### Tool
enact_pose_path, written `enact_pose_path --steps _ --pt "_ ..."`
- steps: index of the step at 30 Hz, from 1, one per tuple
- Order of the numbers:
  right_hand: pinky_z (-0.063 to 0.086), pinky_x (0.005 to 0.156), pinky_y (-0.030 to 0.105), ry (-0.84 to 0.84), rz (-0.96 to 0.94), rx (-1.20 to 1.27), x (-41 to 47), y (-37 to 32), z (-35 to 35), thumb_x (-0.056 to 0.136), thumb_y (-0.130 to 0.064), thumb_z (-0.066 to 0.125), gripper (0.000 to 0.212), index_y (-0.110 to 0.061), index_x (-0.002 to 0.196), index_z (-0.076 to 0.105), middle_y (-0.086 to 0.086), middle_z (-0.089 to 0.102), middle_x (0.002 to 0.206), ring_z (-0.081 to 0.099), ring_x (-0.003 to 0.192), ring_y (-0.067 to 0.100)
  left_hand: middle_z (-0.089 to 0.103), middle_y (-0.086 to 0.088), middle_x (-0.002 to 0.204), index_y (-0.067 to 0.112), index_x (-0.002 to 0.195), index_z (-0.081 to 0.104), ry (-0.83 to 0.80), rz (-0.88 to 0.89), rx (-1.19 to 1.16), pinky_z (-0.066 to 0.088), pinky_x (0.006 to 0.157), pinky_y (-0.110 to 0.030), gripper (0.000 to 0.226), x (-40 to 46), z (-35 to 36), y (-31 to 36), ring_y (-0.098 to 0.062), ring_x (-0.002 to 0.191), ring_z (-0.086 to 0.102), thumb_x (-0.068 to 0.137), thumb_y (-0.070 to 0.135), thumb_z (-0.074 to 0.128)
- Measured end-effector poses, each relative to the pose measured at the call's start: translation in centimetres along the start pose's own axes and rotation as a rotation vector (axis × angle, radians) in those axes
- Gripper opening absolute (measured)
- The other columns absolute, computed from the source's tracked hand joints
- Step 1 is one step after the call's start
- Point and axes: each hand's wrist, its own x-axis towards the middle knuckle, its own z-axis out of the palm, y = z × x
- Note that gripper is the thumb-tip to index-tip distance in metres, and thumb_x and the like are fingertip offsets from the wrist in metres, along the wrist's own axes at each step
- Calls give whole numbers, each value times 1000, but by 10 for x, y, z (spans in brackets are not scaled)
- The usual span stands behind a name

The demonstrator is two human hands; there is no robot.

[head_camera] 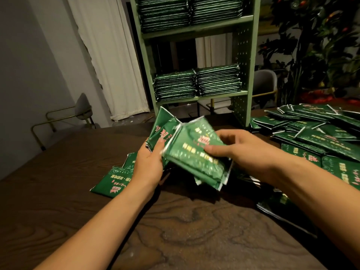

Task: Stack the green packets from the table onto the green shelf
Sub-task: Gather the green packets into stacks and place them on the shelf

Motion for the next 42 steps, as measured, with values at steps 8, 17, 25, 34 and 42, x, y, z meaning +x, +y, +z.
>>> enact_pose_path --steps 8,17,25,34,42 --pt "60 74 32 286 1 269 17 19 13 96 -8 63 22 4 114 62 18 74 102 70 81 20 74 -4 119 21 119 70 -208 -114 -265 50 103 -47 30 -16 15 15 -23 113 70 106 34 47" --pt "60 59 42 445 -147 -77 18 16 11 90 -25 73 21 -7 97 67 18 72 95 71 79 27 77 -12 108 11 116 69 -289 -124 -380 61 70 -34 37 -23 16 22 -27 92 75 86 32 64" --pt "57 63 20 297 -299 -78 12 15 -20 80 -3 79 15 -12 91 76 3 77 86 73 80 14 79 3 99 18 109 72 -236 39 -164 61 77 -25 41 -15 1 17 -13 92 76 72 35 73" --pt "49 104 27 137 -497 -487 11 18 -4 70 -29 90 86 -32 142 42 -14 54 128 55 120 1 78 5 105 18 110 73 -502 183 97 56 87 -22 43 -18 -6 16 -11 103 73 68 23 82" --pt "55 96 30 106 -504 -494 12 31 19 69 -31 91 87 -32 137 37 -15 61 119 62 110 0 73 -1 90 17 100 69 -117 16 -142 59 75 -38 18 -7 -1 14 -17 83 71 95 34 65"
